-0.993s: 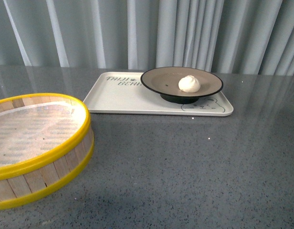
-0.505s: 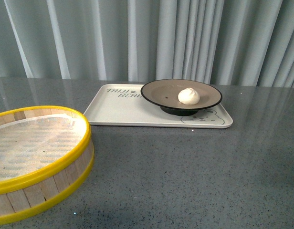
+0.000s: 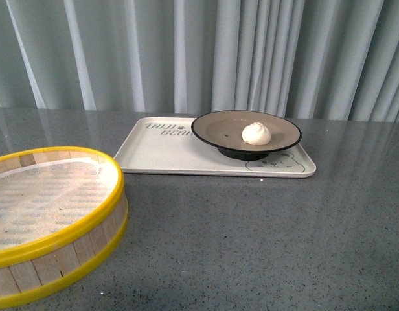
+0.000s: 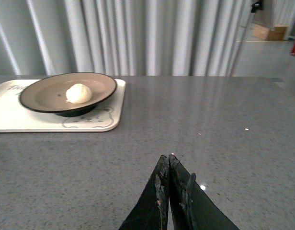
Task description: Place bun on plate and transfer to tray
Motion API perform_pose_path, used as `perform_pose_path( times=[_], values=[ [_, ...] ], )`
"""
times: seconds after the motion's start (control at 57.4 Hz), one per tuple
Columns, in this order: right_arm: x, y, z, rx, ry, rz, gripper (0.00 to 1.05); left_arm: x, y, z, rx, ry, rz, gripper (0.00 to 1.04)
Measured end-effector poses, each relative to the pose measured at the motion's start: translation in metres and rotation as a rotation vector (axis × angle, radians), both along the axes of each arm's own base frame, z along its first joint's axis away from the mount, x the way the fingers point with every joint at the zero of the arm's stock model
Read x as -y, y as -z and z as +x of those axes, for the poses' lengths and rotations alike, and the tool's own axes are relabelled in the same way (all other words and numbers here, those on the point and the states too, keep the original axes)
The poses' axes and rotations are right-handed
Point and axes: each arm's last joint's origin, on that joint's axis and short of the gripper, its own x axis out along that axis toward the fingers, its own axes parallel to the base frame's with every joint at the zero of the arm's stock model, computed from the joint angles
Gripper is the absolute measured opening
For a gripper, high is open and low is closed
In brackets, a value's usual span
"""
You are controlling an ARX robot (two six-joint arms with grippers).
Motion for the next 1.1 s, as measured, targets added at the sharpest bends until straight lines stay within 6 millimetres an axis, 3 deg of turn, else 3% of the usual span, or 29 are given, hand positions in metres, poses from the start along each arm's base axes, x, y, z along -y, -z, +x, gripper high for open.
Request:
perform_pose_path(
  times=[0.314,1.098],
  values=[
    [-0.005,0.014,-0.020,0.003,-0.024,-0.001,0.02,0.000,0.000,0.000,0.000,0.000,0.000,0.98],
    [-0.006,0.010,-0.042,0.021,-0.024,-0.001,0.02,0.000,0.000,0.000,0.000,0.000,0.000,0.98]
  ],
)
